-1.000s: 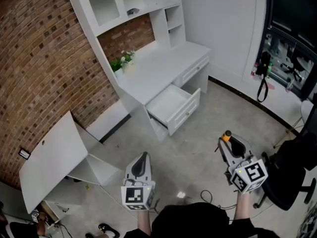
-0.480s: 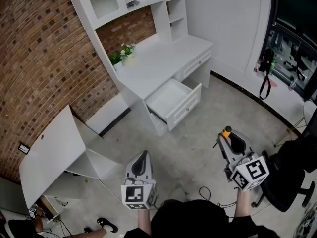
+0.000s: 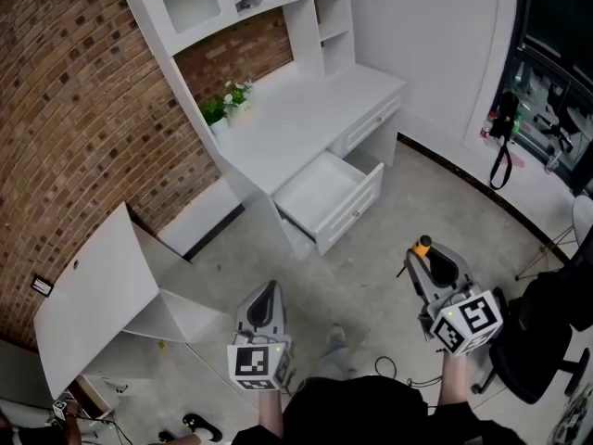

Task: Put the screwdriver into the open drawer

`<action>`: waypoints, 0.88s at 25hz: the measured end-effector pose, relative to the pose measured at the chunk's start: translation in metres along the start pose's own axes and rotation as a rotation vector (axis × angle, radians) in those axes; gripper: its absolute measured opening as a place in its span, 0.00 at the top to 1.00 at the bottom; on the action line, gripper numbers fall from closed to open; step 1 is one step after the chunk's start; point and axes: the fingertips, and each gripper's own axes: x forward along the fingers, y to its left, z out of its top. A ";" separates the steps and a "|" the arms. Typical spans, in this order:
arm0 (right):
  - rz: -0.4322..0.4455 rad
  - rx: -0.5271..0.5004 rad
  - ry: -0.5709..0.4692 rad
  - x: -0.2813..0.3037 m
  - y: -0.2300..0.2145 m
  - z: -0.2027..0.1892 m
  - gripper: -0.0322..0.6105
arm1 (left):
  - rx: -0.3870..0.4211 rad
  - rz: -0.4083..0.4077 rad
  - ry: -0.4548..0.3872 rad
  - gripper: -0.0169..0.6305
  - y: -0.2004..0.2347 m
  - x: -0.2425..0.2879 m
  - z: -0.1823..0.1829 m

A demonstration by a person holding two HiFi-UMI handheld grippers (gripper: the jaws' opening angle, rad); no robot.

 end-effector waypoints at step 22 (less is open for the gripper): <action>-0.084 -0.015 0.009 0.119 -0.040 0.010 0.77 | -0.020 -0.156 -0.025 0.96 0.055 0.148 0.018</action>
